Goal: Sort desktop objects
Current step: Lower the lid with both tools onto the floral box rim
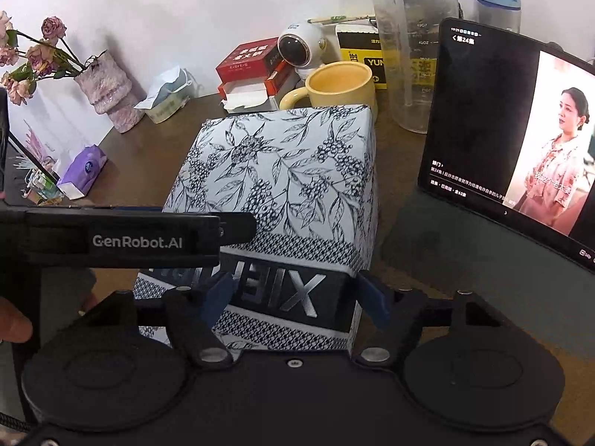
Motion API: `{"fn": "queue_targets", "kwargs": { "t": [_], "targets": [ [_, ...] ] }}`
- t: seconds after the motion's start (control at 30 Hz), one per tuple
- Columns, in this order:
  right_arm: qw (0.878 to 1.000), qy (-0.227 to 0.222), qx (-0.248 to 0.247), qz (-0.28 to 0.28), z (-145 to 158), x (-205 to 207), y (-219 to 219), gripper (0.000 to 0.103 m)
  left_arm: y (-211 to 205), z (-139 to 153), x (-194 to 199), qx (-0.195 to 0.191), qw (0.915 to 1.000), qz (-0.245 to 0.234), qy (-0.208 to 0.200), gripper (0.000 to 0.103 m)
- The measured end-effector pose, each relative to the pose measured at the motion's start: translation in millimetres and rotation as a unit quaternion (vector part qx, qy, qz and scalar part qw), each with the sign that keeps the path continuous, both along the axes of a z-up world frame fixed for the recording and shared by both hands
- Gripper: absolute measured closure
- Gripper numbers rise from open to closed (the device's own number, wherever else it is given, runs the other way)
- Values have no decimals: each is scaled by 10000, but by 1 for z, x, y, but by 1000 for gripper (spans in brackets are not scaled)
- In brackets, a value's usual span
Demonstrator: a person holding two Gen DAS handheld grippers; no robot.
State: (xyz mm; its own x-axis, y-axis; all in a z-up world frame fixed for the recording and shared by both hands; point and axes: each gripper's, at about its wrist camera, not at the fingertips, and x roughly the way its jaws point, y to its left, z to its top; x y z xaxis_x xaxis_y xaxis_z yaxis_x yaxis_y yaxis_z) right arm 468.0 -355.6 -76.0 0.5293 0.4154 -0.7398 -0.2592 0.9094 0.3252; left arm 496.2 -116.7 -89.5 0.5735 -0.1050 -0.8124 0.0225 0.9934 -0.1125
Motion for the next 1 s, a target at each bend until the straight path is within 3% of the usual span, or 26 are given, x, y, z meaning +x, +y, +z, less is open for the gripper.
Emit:
{"fn": "queue_targets", "kwargs": {
  "t": [0.73,1.0],
  "targets": [
    [9995,328,14,-11,-18,15,1,28,-5,-18,13,122,9996,-133,237,0],
    [9992,338,-133,178,-15,4,6,26,3,-20,-1,-46,9990,-273,363,0]
  ]
}}
